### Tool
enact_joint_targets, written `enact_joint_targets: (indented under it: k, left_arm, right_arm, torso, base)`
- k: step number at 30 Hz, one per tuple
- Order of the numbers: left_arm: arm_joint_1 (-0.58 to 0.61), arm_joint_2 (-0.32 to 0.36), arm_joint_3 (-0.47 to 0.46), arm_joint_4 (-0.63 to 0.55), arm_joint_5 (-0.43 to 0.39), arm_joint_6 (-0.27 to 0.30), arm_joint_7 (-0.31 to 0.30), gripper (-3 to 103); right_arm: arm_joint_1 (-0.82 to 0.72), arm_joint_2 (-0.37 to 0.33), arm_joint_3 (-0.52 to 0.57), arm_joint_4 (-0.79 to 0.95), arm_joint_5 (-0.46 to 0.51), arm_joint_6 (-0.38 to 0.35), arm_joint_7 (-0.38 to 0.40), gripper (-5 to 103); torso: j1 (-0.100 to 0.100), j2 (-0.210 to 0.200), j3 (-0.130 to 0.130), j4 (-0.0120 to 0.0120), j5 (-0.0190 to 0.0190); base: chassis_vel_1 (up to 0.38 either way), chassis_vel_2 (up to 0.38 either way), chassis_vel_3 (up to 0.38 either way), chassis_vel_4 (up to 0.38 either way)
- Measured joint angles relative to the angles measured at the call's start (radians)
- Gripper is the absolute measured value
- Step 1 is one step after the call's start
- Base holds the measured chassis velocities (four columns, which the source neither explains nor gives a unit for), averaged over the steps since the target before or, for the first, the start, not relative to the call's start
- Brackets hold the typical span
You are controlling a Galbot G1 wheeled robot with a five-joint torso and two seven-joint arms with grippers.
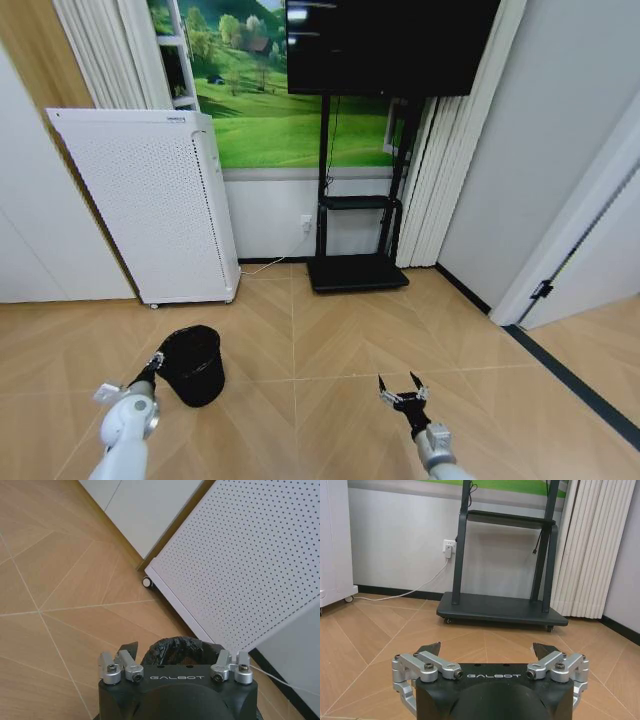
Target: Pick up the trash bin and place the garbage on the floor into it.
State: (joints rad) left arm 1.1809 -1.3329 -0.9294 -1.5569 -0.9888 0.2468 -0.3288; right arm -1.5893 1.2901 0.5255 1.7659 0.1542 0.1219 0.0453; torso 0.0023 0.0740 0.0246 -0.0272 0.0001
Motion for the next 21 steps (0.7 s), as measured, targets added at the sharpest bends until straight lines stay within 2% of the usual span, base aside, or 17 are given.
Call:
enact_joint_targets:
  k: [1,4,5,7,9,10,12,13,14,15,20,21]
  left_arm:
    - [0.000,0.000,0.000,0.000,0.000,0.000,0.000,73]
    - [0.051,-0.016,0.015,-0.051,0.117,-0.001,0.026,89]
    - [0.051,-0.016,0.015,-0.051,0.117,-0.001,0.026,89]
    - [0.098,-0.034,0.023,-0.111,0.222,-0.014,0.073,97]
    - [0.137,-0.041,0.033,-0.174,0.323,-0.022,0.134,99]
    - [0.137,-0.041,0.033,-0.174,0.323,-0.022,0.134,99]
    - [0.183,-0.043,0.050,-0.248,0.490,-0.048,0.265,100]
    - [0.183,-0.043,0.050,-0.248,0.490,-0.048,0.265,100]
    - [0.204,-0.049,0.060,-0.280,0.564,-0.061,0.320,100]
    - [0.226,-0.063,0.074,-0.314,0.626,-0.071,0.349,100]
    - [0.276,-0.099,0.108,-0.370,0.697,-0.077,0.381,100]
    - [0.295,-0.105,0.116,-0.384,0.732,-0.083,0.408,100]
  right_arm:
    - [0.000,0.000,0.000,0.000,0.000,0.000,0.000,100]
    - [0.013,0.007,-0.002,0.005,0.000,-0.003,0.003,100]
    - [0.013,0.007,-0.002,0.005,0.000,-0.003,0.003,100]
    - [0.027,0.010,-0.004,0.009,0.003,-0.012,0.003,100]
    - [0.039,0.013,-0.005,0.010,0.010,-0.022,0.005,100]
    - [0.039,0.013,-0.005,0.010,0.010,-0.022,0.005,100]
    - [0.058,0.020,-0.006,0.013,0.023,-0.042,0.016,100]
    - [0.058,0.020,-0.006,0.013,0.023,-0.042,0.016,100]
    - [0.067,0.027,-0.006,0.013,0.029,-0.052,0.024,100]
    - [0.077,0.037,-0.006,0.014,0.033,-0.061,0.038,100]
    - [0.096,0.055,-0.005,0.011,0.032,-0.069,0.069,100]
    - [0.102,0.062,-0.002,0.010,0.032,-0.075,0.081,100]
  torso:
    - [0.000,0.000,0.000,0.0000,0.0000]
    - [0.000,0.000,0.000,0.0001,-0.0002]
    - [0.000,0.000,0.000,0.0001,-0.0002]
    - [0.000,0.000,0.000,0.0004,-0.0004]
    - [0.000,0.000,0.000,0.0003,-0.0001]
    - [0.000,0.000,0.000,0.0003,-0.0001]
    - [0.000,0.000,0.000,-0.0001,0.0001]
    - [0.000,0.000,0.000,-0.0001,0.0001]
    - [0.000,0.000,0.000,0.0000,0.0000]
    - [0.000,0.000,0.000,0.0001,0.0002]
    - [0.000,0.000,0.000,0.0005,-0.0002]
    - [0.000,0.000,0.000,-0.0004,0.0003]
  base:
    - [0.000,0.000,0.000,0.000]
    - [0.000,0.000,0.000,0.000]
    - [0.000,0.000,0.000,0.000]
    - [0.000,0.000,0.000,0.000]
    - [0.000,0.000,0.000,0.000]
    - [0.000,0.000,0.000,0.000]
    - [0.000,0.000,0.000,0.000]
    - [0.000,0.000,0.000,0.000]
    - [0.000,0.000,0.000,0.000]
    - [0.000,0.000,0.000,0.000]
    - [0.000,0.000,0.000,0.000]
    - [0.000,0.000,0.000,0.000]
